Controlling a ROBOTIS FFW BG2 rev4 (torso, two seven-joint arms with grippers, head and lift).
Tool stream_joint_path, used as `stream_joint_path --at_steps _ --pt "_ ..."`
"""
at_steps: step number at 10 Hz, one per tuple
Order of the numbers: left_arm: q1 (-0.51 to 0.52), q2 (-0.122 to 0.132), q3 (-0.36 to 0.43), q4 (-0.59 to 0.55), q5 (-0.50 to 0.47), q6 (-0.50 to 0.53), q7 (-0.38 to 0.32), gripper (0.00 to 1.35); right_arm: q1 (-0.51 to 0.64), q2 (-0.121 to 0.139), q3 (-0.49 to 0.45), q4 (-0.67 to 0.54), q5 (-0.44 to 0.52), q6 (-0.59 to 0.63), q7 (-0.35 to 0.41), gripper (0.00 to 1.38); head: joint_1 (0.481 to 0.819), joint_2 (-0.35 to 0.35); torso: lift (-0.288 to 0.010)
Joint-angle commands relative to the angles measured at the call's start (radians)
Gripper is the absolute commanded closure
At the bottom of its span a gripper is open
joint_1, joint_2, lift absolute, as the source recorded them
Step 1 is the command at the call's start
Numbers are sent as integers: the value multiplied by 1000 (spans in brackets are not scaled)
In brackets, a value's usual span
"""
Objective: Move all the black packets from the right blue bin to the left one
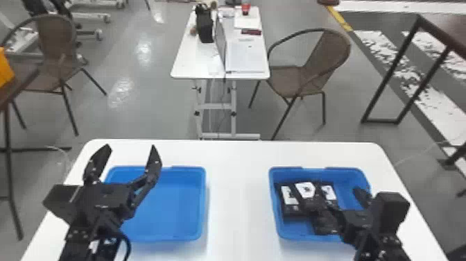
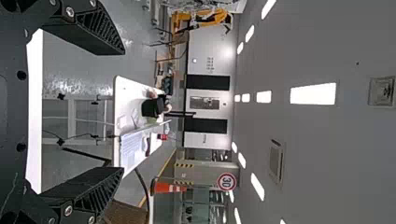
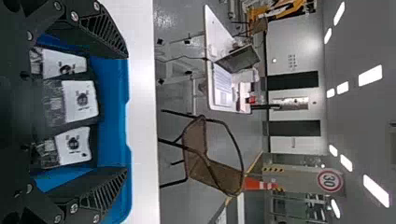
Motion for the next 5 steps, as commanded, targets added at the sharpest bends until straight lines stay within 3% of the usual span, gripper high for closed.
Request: stream_joint_path --at_steps 1,5 --pt "1 -3 0 2 3 2 0 147 -30 -11 -3 86 3 -2 14 174 695 -45 0" --pt "3 -3 0 5 12 8 -2 147 -165 -24 -3 302 51 -2 63 173 695 -59 0"
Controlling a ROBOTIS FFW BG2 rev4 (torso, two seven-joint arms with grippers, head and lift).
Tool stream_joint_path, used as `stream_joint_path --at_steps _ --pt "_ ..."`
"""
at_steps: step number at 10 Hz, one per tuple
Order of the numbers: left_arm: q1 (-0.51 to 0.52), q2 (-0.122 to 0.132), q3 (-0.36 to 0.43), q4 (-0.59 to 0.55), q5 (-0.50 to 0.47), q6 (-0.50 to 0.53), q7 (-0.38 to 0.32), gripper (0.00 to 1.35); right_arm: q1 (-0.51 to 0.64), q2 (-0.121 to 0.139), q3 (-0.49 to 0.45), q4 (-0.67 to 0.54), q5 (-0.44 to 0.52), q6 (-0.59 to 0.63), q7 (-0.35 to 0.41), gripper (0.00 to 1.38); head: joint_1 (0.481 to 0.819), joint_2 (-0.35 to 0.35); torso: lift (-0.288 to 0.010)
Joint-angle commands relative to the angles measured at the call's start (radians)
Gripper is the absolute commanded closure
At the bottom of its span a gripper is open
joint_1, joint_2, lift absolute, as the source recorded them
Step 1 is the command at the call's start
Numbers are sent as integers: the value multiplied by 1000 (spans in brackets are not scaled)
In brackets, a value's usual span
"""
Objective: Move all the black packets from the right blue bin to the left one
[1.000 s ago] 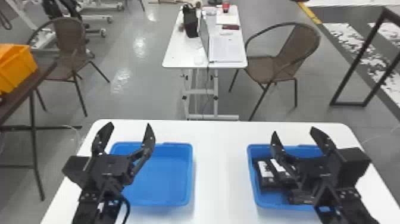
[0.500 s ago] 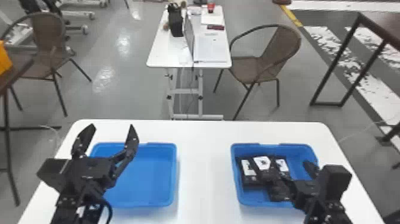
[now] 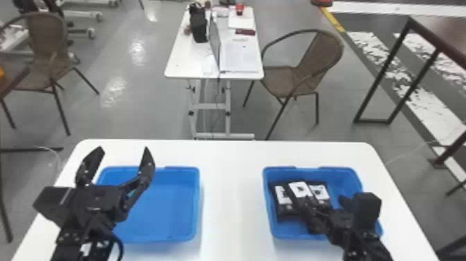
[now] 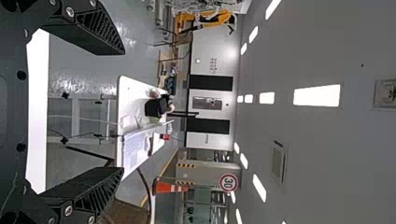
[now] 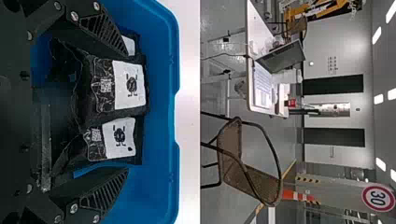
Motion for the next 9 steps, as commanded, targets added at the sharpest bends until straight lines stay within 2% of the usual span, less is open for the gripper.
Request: stream_joint_path --at_steps 1,3,5,9 --pt "1 -3 -1 2 1 0 0 147 -55 -10 2 85 14 0 12 171 695 -60 0" --pt "2 -3 4 2 4 2 -5 147 -106 -11 0 171 26 -1 25 170 695 -67 0" --pt "-1 -3 4 3 6 7 -14 147 -148 -11 3 243 26 -21 77 170 695 -67 0" --pt "-1 -3 5 8 9 7 -17 147 -177 -5 17 288 15 -34 115 173 695 -49 0"
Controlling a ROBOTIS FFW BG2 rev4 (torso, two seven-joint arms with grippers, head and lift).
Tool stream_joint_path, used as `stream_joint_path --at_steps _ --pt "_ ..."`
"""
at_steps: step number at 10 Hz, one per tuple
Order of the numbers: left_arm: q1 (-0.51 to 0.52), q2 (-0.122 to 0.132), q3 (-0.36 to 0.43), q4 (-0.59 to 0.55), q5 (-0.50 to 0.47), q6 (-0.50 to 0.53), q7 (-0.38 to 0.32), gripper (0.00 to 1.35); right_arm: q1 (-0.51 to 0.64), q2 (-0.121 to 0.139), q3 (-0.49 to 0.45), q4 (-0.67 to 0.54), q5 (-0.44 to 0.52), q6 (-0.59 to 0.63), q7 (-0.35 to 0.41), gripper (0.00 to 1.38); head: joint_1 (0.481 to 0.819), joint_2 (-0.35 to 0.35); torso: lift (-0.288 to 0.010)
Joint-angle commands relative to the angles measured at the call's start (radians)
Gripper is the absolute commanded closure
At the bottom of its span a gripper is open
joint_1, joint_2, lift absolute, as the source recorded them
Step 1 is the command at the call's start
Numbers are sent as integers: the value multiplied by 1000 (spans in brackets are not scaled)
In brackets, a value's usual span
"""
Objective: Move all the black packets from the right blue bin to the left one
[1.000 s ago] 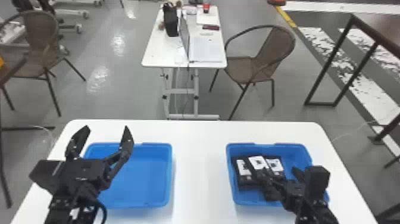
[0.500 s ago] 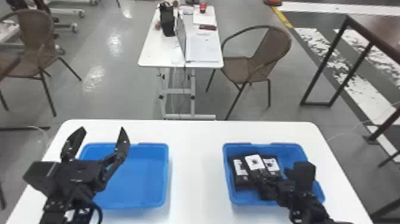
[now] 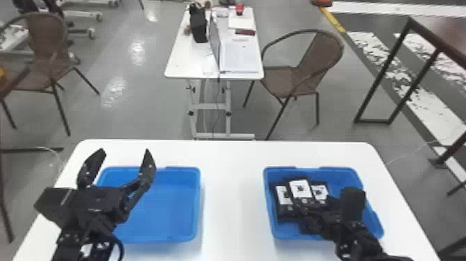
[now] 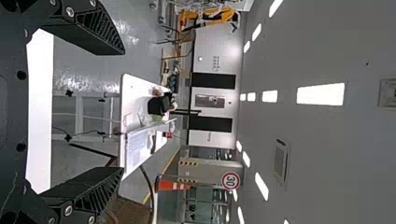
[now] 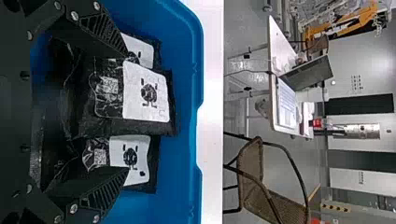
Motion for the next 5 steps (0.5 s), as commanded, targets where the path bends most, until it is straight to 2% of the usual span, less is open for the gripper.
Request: stream_joint_path --at_steps 1,2,3,4,5 --pt "0 -3 2 2 2 1 -4 147 -32 1 9 43 11 -5 21 176 695 -46 0" --pt "0 -3 3 4 5 6 -12 147 -61 1 9 78 46 -11 54 223 695 -38 0" --pt "-2 -3 5 5 8 8 -18 147 -81 1 9 101 43 12 74 355 695 -30 0" --pt "-2 -3 8 7 9 8 -24 147 -75 1 10 81 40 32 74 553 695 -26 0" --pt "-2 -3 12 9 9 6 -25 147 -72 7 7 61 9 96 71 848 695 -25 0"
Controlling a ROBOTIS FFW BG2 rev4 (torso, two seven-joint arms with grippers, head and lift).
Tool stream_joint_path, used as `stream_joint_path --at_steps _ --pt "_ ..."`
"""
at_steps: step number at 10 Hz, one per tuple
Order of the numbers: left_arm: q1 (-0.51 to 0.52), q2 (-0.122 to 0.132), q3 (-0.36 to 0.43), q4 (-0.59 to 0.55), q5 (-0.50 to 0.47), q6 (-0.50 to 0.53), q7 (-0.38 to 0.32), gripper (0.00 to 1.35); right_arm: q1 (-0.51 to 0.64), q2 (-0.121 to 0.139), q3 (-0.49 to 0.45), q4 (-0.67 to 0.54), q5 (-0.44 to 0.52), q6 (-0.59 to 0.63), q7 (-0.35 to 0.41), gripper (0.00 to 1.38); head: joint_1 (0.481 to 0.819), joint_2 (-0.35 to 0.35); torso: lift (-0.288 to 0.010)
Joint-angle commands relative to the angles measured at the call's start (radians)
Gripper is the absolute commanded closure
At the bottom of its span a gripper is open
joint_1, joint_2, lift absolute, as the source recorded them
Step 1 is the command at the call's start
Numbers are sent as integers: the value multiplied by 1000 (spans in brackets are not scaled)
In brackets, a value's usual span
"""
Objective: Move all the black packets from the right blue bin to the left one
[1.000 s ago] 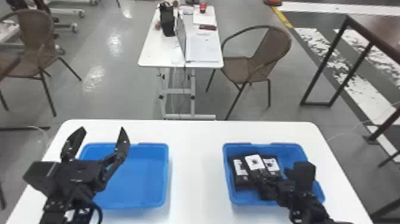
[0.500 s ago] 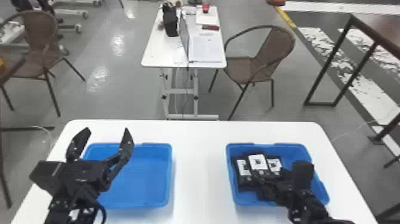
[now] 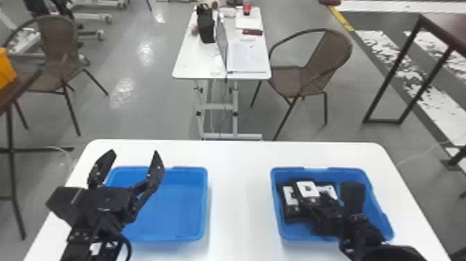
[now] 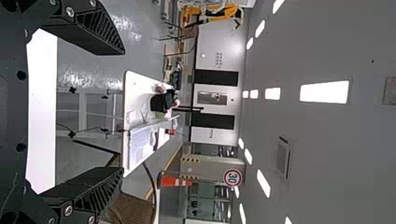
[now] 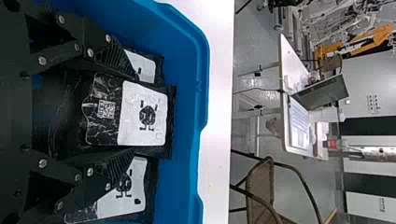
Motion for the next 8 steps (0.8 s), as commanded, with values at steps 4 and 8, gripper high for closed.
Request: stream_joint_path --at_steps 4,8 --pt "-4 -3 7 9 19 -12 -10 147 88 6 -1 -154 -100 29 -90 1285 695 -29 0" --pt "-17 -3 15 4 183 95 -11 147 161 -5 43 -456 -7 -22 13 1285 695 -2 0"
